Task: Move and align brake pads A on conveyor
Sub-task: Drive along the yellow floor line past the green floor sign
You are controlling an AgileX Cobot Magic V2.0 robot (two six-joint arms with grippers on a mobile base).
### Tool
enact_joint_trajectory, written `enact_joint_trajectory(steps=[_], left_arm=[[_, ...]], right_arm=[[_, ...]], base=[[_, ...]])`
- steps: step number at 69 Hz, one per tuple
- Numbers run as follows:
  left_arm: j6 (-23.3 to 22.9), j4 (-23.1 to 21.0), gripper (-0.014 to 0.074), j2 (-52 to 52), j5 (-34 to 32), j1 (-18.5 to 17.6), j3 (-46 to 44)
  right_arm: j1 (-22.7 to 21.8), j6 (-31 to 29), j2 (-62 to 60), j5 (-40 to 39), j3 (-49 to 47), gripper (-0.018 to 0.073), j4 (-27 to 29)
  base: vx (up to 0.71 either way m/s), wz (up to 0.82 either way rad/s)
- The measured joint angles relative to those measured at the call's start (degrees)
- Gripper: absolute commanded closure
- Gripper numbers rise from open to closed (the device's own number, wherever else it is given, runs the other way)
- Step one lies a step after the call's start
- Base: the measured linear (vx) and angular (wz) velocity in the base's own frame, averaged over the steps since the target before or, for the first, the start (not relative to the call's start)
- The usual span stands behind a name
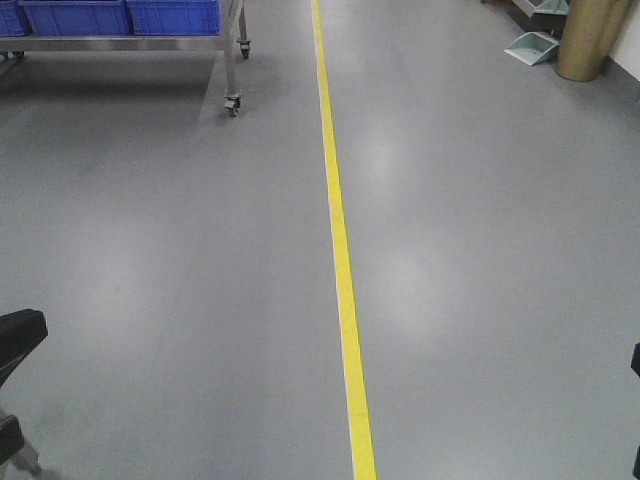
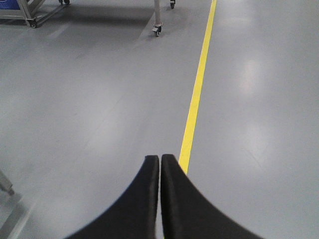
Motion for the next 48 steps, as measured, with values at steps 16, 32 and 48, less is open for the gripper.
enact_joint_trajectory(steps=[16, 32, 48], left_arm=[[0.00, 0.00, 0.0603, 0.00, 0.00, 0.00, 0.00], [0.00, 0.00, 0.0603, 0.00, 0.00, 0.00, 0.00], [0.00, 0.00, 0.0603, 0.00, 0.00, 0.00, 0.00]], right_arm=[[0.00, 0.00, 0.00, 0.00, 0.00, 0.0566, 0.00], [0.00, 0.00, 0.00, 0.00, 0.00, 0.0566, 0.00], [0.00, 0.00, 0.00, 0.00, 0.00, 0.0566, 0.00]], base=[[0.49, 0.05], [0.43, 0.07], [0.36, 0.06]])
